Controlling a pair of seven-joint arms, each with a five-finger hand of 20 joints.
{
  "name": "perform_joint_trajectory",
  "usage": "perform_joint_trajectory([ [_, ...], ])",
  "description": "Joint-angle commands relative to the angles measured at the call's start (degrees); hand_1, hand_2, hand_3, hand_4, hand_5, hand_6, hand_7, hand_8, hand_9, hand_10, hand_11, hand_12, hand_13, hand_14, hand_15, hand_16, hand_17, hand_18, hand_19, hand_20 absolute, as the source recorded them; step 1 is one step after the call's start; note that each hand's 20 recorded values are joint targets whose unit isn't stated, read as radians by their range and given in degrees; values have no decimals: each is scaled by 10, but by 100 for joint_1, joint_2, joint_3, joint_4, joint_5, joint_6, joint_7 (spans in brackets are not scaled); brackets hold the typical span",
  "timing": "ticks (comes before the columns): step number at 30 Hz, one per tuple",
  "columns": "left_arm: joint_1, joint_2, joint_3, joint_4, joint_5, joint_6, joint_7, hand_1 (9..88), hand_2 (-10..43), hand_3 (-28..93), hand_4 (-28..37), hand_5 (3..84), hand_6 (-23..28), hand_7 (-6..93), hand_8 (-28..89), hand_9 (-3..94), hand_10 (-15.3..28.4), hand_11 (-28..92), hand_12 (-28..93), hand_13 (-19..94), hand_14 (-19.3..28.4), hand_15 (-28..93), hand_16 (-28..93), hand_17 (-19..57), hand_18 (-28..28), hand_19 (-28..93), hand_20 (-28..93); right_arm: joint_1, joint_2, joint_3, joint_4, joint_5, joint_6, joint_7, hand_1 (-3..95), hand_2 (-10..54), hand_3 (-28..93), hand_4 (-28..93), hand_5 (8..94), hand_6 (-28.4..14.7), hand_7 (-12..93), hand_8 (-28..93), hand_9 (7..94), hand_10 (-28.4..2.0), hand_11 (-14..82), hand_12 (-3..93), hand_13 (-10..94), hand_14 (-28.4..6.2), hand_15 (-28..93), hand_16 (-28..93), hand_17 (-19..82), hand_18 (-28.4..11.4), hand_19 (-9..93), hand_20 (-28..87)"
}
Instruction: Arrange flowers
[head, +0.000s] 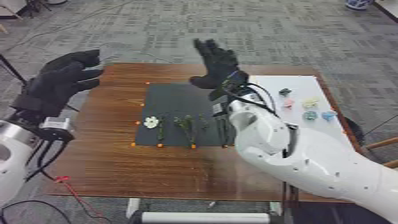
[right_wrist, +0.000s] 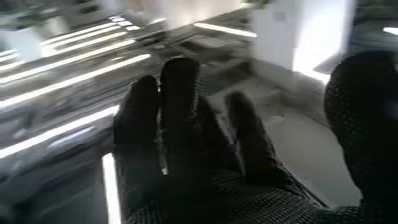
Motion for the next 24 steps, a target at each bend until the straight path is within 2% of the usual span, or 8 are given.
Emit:
perform_joint_trajectory([
  [1, 429, -306, -135, -125, -1, 137, 47, 257, -59, 689, -270, 264, 28, 239, -113, 203, 111, 254, 125, 131, 145, 421, -85, -79, 207, 398, 71, -1028, 1679, 1286, 773, 304, -1248, 308, 212, -95, 865, -283, 129, -128, 39, -11, 125, -186, 3, 230, 259, -163, 751, 213, 185, -195, 714, 472],
  [4, 427, -313, -106, -115, -12, 126, 40, 253, -60, 691, -272, 265, 27, 239, -114, 202, 111, 254, 123, 130, 145, 421, -87, -80, 207, 399, 69, -1457, 1910, 1789, 712, 468, -1712, 465, 207, -95, 866, -283, 105, -129, 12, 3, 107, -192, -24, 219, 249, -166, 746, 209, 181, -196, 708, 463],
  [6, 458, -324, -127, -126, -5, 128, 59, 252, -61, 693, -273, 264, 28, 238, -114, 200, 112, 254, 123, 128, 146, 422, -87, -81, 206, 399, 69, -1796, 2063, 2066, 688, 483, -1640, 473, 200, -95, 864, -283, 99, -128, 7, 6, 106, -198, -32, 213, 249, -168, 745, 208, 175, -200, 704, 462],
  [7, 482, -332, -141, -131, -6, 132, 66, 252, -61, 693, -274, 264, 28, 238, -113, 200, 112, 254, 123, 128, 146, 422, -87, -81, 206, 400, 69, -1988, 2097, 2276, 650, 461, -1820, 445, 201, -95, 863, -283, 106, -119, 15, 6, 121, -197, -28, 210, 264, -166, 747, 208, 174, -201, 702, 461],
  [9, 551, -384, -186, -152, 5, 123, 48, 252, -60, 693, -275, 264, 27, 239, -113, 200, 112, 254, 122, 128, 146, 423, -87, -81, 206, 400, 68, -2124, 2230, 2193, 745, 430, -1249, 279, 198, -95, 861, -283, 130, -103, 62, -21, 157, -183, -2, 198, 284, -162, 748, 211, 172, -206, 699, 463],
  [15, 573, -403, -169, -149, -2, 126, 42, 252, -60, 692, -276, 264, 28, 238, -113, 200, 112, 255, 123, 128, 146, 425, -87, -81, 206, 400, 67, -2342, 2375, 2055, 889, 49, -385, 373, 194, -95, 864, -283, 262, -67, 180, -85, 279, -131, 134, 232, 342, -148, 774, 228, 180, -212, 719, 499],
  [18, 568, -401, -165, -149, 4, 130, 31, 252, -61, 693, -275, 266, 28, 237, -113, 201, 113, 254, 122, 130, 146, 424, -88, -79, 207, 399, 66, -2613, 2465, 2246, 799, -41, -292, 342, 204, -95, 866, -283, 359, -44, 254, -115, 376, -96, 243, 236, 387, -138, 783, 243, 194, -211, 735, 515],
  [24, 633, -424, -216, -174, 4, 146, 39, 253, -59, 693, -276, 264, 28, 238, -112, 199, 111, 256, 123, 127, 146, 426, -88, -82, 206, 401, 67, -3483, 2547, 3062, 420, 18, -385, 293, 188, -95, 866, -283, 400, -33, 278, -129, 413, -102, 265, 234, 400, -134, 779, 252, 187, -211, 725, 517],
])
